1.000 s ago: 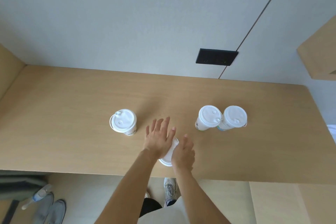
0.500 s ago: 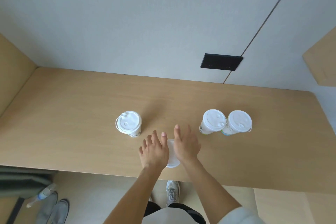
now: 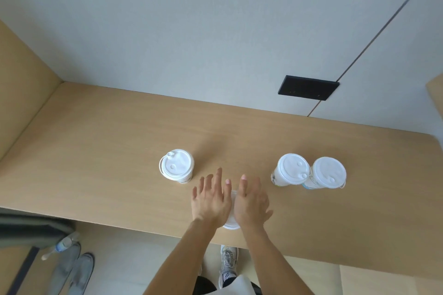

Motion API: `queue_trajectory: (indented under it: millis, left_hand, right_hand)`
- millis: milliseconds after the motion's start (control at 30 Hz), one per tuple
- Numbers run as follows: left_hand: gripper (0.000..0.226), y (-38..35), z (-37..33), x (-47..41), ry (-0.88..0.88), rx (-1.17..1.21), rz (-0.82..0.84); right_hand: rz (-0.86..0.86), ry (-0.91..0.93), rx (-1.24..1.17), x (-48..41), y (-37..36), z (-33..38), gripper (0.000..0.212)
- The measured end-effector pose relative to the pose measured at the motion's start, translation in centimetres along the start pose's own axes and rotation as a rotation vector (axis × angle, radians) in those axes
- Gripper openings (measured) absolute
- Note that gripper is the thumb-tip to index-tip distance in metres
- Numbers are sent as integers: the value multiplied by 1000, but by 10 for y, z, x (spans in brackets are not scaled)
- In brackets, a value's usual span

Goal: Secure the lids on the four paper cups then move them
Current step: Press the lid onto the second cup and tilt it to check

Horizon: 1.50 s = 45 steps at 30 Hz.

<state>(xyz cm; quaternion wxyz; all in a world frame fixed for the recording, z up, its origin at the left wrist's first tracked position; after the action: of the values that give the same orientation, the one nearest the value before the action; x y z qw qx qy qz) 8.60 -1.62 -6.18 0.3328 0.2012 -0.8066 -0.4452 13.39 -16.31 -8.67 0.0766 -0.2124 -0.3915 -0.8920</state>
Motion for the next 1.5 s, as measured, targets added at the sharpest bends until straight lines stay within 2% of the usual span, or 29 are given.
queue_trajectory:
  millis: [167, 233, 300, 367, 433, 500, 567, 633, 700, 933, 1067, 1233, 1300, 1400, 1500]
  left_hand:
    - [77, 15, -31, -14, -287, -41, -23]
    - [73, 19, -38, -9, -372, 24, -11]
    - [66, 27, -33, 1, -412, 179, -17]
    - [59, 34, -13, 17, -422, 322, -12]
    - [56, 34, 17, 38, -440, 373, -40]
    - [65, 21, 45, 54, -435, 269, -65]
    - [90, -10, 62, 55, -349, 32, 37]
    - [110, -37, 69, 51, -203, -228, 148]
    - [116, -48, 57, 47, -152, -364, 204]
    - [119, -66, 51, 39, -75, -373, 258]
    - [119, -69, 50, 38, -60, -409, 270]
    - [110, -55, 44, 37, -124, -500, 328]
    - [100, -45, 43, 36, -160, -464, 382]
    - [72, -25, 34, 44, -183, -189, 464]
    - [51, 3, 42, 53, -48, 342, 504]
  right_hand:
    - [-21, -356, -391, 18, -8, -32, 83]
    - [-9, -420, -526, 22, -6, -33, 88]
    - [25, -396, -585, 23, 0, -28, 93]
    - [39, -205, -495, 19, 13, -17, 95]
    - [11, 129, -295, 19, 30, 6, 96]
    - [-3, 428, -59, 27, 37, 30, 96]
    - [44, 631, 218, 36, 25, 49, 105]
    - [88, 719, 459, 43, 5, 56, 112]
    - [57, 775, 576, 48, -5, 61, 107]
    - [-50, 818, 680, 45, -13, 63, 100]
    - [-21, 787, 681, 43, -14, 62, 94]
    - [-27, 740, 554, 42, -6, 63, 69]
    - [37, 622, 443, 35, 2, 57, 69]
    - [102, 312, 127, 19, 24, 33, 69]
    - [113, 49, -266, 23, 43, 9, 38]
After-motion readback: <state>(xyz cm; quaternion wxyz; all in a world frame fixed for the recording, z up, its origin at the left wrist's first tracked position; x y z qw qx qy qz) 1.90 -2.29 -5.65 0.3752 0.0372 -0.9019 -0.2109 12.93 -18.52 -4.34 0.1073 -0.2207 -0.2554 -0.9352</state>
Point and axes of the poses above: each hand's wrist, its own x-axis away from the middle knuckle, its own y-axis out of the back of the hand, z = x × y, the point moved 9 cm from there along -x, towards the middle knuckle, and after that the axes turned 9 degrees about y, right-handed, at the moved point
